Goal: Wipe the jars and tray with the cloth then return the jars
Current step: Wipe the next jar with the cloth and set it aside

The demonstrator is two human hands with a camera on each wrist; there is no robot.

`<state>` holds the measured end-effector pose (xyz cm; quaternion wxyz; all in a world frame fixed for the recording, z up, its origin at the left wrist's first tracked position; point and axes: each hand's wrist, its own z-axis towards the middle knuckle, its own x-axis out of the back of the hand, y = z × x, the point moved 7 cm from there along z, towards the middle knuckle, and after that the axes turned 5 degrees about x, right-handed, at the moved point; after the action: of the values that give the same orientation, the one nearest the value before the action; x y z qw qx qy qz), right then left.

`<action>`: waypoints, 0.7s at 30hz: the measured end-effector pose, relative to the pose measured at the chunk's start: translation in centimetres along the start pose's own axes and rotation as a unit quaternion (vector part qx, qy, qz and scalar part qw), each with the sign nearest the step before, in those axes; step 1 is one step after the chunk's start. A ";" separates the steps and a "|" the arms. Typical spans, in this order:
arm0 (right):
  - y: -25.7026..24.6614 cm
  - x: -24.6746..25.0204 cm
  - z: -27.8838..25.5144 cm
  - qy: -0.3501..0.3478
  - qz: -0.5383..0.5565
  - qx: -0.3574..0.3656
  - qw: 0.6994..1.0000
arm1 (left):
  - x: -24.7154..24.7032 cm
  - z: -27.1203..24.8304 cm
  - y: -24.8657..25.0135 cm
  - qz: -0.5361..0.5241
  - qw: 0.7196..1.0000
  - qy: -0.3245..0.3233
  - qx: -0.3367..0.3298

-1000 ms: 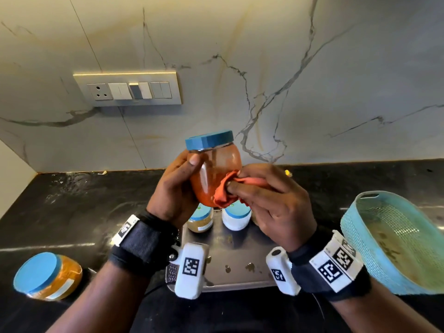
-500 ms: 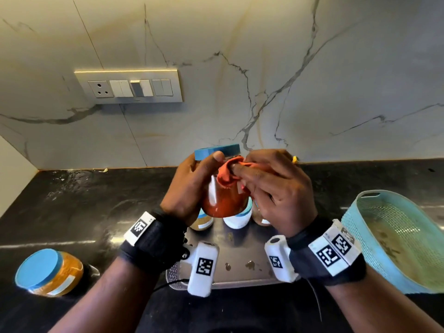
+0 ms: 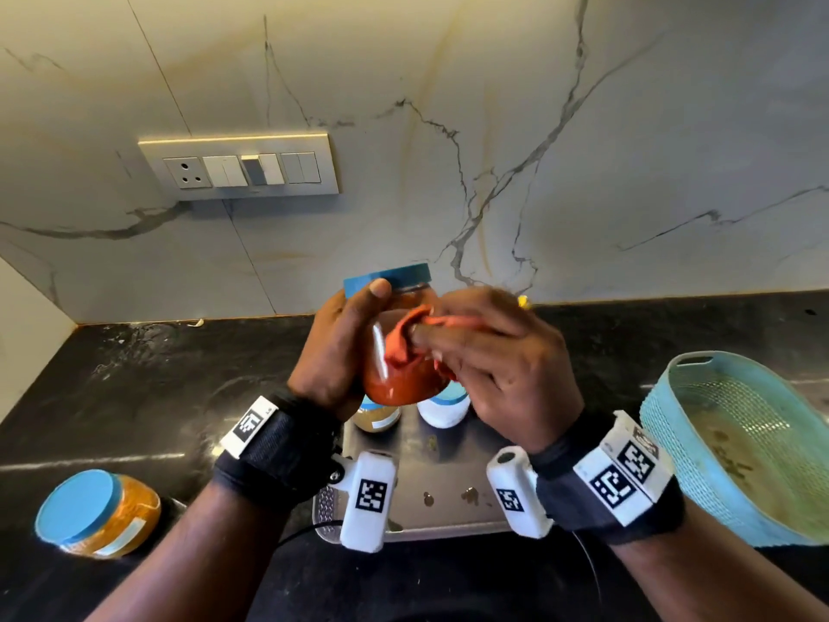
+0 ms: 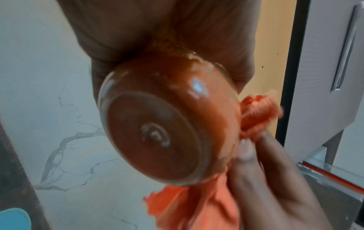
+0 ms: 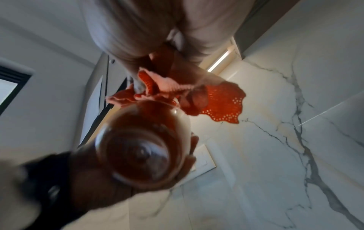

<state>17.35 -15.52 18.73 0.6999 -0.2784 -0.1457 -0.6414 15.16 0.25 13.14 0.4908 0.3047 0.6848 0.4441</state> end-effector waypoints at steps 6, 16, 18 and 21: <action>-0.9 -1.1 -2.4 -0.050 0.009 0.044 0.998 | 1.1 -0.2 0.6 -0.010 1.000 0.003 -0.011; -0.3 -0.8 -1.8 0.041 0.065 -0.046 0.996 | 2.6 -1.0 1.3 0.006 0.998 0.035 -0.052; -1.5 -1.5 -3.0 -0.001 0.080 -0.023 0.997 | 3.3 -1.3 1.3 0.002 0.998 0.039 -0.052; -2.0 -2.1 -3.7 -0.044 0.087 -0.007 0.995 | 4.2 -1.9 0.9 -0.004 0.999 0.033 -0.042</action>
<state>14.50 -16.01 14.97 0.7439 -0.3232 -0.1472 -0.5662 11.92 3.57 12.48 0.4822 0.2659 0.6828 0.4801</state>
